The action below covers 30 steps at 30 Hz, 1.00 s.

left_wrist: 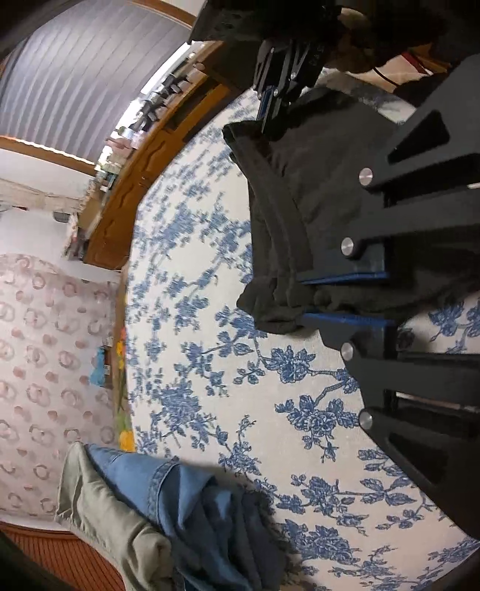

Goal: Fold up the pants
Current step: 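Lift the folded black garment with both grippers and carry it toward the jeans stack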

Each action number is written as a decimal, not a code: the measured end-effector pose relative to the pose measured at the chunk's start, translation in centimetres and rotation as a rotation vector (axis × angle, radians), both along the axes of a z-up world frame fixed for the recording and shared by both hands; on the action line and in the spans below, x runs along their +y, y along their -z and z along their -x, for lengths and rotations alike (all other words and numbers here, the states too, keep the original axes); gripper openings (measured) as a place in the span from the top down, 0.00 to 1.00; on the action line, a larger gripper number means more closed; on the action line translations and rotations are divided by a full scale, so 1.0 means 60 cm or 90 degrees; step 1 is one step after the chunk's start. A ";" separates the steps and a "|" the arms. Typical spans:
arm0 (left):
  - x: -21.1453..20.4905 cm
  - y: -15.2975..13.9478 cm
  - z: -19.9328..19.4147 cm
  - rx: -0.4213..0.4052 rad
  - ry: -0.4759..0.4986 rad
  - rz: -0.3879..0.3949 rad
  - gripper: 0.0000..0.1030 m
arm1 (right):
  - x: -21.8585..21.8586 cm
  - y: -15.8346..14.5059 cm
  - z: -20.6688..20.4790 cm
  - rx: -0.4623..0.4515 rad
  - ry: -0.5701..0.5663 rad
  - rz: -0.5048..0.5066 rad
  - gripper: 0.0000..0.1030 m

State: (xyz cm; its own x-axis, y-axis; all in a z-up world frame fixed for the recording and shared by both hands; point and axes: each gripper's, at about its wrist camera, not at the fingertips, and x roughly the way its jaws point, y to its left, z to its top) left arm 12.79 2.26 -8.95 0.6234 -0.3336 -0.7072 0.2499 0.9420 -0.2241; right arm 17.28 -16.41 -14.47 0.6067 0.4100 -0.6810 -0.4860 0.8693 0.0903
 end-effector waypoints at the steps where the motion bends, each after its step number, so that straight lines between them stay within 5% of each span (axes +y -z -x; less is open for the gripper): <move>1: 0.000 -0.007 0.005 -0.008 -0.003 0.003 0.90 | 0.000 -0.004 0.002 -0.005 0.001 -0.002 0.91; 15: -0.001 -0.119 0.052 -0.136 -0.004 0.006 0.90 | 0.005 -0.096 0.025 -0.087 -0.007 -0.021 0.91; 30: 0.050 -0.176 0.045 -0.196 -0.050 -0.003 0.90 | 0.062 -0.177 -0.010 -0.159 -0.056 -0.007 0.91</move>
